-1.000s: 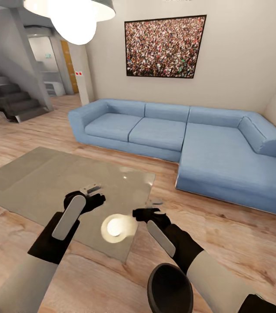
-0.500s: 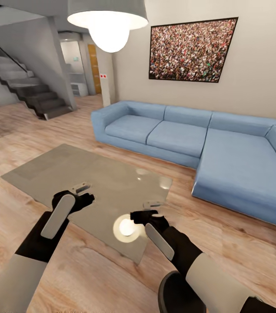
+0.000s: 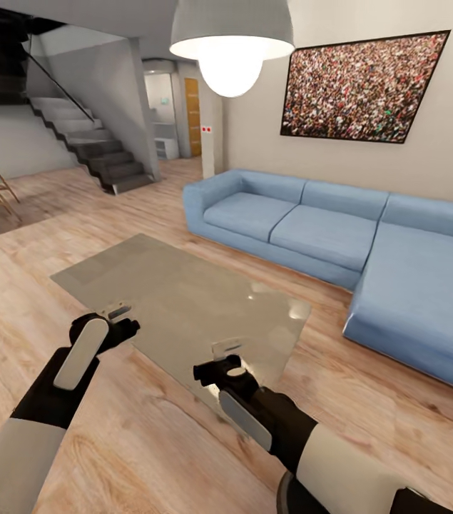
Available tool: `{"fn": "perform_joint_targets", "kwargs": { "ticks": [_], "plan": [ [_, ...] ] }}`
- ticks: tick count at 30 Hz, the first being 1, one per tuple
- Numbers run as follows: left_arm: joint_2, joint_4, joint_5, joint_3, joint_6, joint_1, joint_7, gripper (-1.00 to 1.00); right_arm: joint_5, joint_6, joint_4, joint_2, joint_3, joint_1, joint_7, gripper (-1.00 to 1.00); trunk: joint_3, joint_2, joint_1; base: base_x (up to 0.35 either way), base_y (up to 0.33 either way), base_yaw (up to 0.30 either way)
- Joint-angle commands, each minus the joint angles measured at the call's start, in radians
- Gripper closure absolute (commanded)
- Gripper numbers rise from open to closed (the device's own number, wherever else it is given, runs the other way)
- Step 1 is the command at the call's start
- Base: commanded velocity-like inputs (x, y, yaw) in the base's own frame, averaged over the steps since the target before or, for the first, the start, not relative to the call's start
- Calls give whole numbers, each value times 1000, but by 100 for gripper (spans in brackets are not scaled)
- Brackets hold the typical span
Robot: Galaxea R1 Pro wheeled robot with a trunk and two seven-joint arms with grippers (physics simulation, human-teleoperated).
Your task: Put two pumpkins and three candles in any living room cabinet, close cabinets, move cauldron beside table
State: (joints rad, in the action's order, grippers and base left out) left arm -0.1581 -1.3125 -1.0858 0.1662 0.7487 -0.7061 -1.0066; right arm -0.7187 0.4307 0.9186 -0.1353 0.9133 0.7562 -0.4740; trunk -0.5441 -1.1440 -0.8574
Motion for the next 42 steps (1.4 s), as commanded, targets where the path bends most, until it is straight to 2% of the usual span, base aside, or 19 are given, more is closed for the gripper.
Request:
{"fn": "perform_joint_targets", "kwargs": {
  "ticks": [1,4,8,13,18,19,23,26,29,31,32,34,35,37,38,39,42],
  "plan": [
    [-1,14,0,-7,0,0,0,-100,0,-9,0,-2,17,0,0,-100,4,7,4,0,0,284],
    [-2,71,1,-33,-2,0,1,-100,-5,-33,-1,-5,50,0,-2,-100,15,28,15,0,0,284],
    [-8,130,4,-42,-4,-2,1,-100,-8,-40,-3,-6,57,0,-1,-100,30,56,31,0,0,284],
    [-72,184,3,-47,-9,0,2,-100,-6,-42,-4,-6,62,-4,0,-100,49,91,50,0,0,284],
    [-79,374,4,-43,-18,2,20,-100,-6,-53,-12,-9,96,-8,0,-100,68,126,69,0,0,284],
    [-79,422,4,-42,-22,2,38,-100,-7,-69,-26,-10,106,-10,0,-100,72,133,73,0,0,284],
    [-72,519,9,-36,-48,3,125,-100,-8,-117,-98,-11,121,-12,0,-100,87,161,88,0,0,284],
    [-69,570,35,-17,-56,5,188,-100,-8,-135,-158,-12,124,-18,1,-100,98,182,100,0,0,284],
    [-65,630,62,29,-63,6,276,-100,-8,-141,-192,-11,125,-35,1,-100,110,203,111,0,0,284],
    [-57,671,70,73,-80,6,355,-100,-5,-144,-214,-11,125,-44,1,-100,117,217,119,0,0,284],
    [-48,766,78,196,-160,7,466,-100,-4,-186,-283,-11,125,-51,2,-100,121,224,123,0,0,284],
    [-35,833,77,283,-244,7,497,-100,-4,-219,-332,-12,126,-53,3,-100,129,238,130,0,0,284],
    [-29,852,77,305,-267,7,503,-100,-4,-225,-343,-12,126,-53,3,-100,132,245,134,0,0,284],
    [20,985,77,410,-386,9,541,-100,-4,-258,-390,-12,126,-69,3,-100,140,259,142,0,0,284],
    [39,1033,77,433,-419,10,563,-100,-3,-266,-401,-12,127,-82,3,-100,144,266,146,0,0,284],
    [69,1100,77,456,-462,11,603,-100,-1,-283,-419,-12,130,-102,3,-100,147,273,150,0,0,284],
    [123,1209,78,474,-538,18,677,-100,-1,-359,-468,-12,153,-138,3,-100,159,294,161,0,0,284]
  ]
}}
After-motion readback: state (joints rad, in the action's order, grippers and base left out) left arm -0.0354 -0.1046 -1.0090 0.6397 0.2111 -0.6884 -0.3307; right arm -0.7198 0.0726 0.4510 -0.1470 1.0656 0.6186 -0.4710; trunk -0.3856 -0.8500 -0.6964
